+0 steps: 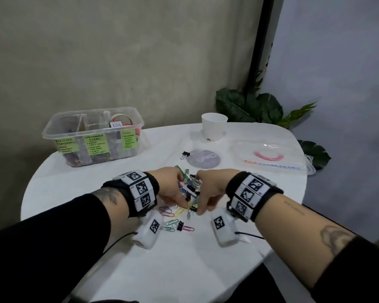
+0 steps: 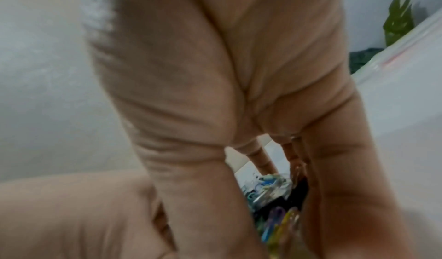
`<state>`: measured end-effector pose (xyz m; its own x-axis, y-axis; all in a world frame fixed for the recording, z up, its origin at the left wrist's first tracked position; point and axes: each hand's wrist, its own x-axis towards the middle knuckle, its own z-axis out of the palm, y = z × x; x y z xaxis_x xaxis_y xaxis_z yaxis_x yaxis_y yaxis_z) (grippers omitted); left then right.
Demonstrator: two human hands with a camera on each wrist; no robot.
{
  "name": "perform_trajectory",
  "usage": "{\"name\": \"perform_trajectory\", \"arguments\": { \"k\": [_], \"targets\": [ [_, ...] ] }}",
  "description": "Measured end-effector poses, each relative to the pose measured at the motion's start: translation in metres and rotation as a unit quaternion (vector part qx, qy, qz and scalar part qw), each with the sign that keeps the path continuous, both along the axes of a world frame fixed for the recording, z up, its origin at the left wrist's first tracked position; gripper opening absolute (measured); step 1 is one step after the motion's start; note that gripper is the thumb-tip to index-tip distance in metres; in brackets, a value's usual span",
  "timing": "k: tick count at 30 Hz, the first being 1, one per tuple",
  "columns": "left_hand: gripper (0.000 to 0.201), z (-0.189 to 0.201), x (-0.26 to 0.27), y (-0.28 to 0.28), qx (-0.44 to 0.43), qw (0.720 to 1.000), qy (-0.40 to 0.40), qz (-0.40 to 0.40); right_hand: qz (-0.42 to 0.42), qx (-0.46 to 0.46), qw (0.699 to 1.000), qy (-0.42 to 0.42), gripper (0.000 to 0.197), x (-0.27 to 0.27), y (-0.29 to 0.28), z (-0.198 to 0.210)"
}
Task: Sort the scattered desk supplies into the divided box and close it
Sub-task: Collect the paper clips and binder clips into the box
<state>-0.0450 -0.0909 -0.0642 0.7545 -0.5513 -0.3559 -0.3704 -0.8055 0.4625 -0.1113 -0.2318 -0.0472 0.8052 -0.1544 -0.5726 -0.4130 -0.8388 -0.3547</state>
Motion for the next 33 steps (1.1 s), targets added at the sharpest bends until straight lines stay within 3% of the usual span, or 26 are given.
{"name": "perform_trajectory", "arguments": {
  "k": [4,6,9,14,19,26,33],
  "targets": [
    [0.035,-0.007,0.009,0.003,-0.098,0.992,0.049,0.064,0.004,0.066,0.998,-0.017,0.051,0.021,0.025,-0.006],
    [0.034,-0.013,0.017,0.009,-0.136,0.984,0.072,0.086,-0.013,0.1,0.994,-0.053,0.041,0.028,0.03,-0.013],
    [0.034,-0.019,0.028,0.021,-0.202,0.967,0.086,0.125,-0.049,0.164,0.979,-0.115,0.044,0.037,0.033,-0.021],
    [0.013,-0.015,0.04,0.043,-0.28,0.94,0.07,0.179,-0.109,0.283,0.931,-0.201,0.03,0.055,0.045,-0.022],
    [0.018,0.015,0.058,0.068,-0.36,0.907,0.081,0.205,-0.092,0.308,0.906,-0.275,0.03,0.081,0.08,0.003],
    [0.022,0.071,0.087,0.119,-0.392,0.891,0.003,0.229,-0.032,0.373,0.872,-0.314,0.042,0.125,0.123,0.05],
    [0.031,0.117,0.131,0.155,-0.393,0.871,-0.038,0.291,0.017,0.357,0.873,-0.331,0.031,0.188,0.165,0.089]
  ]
}}
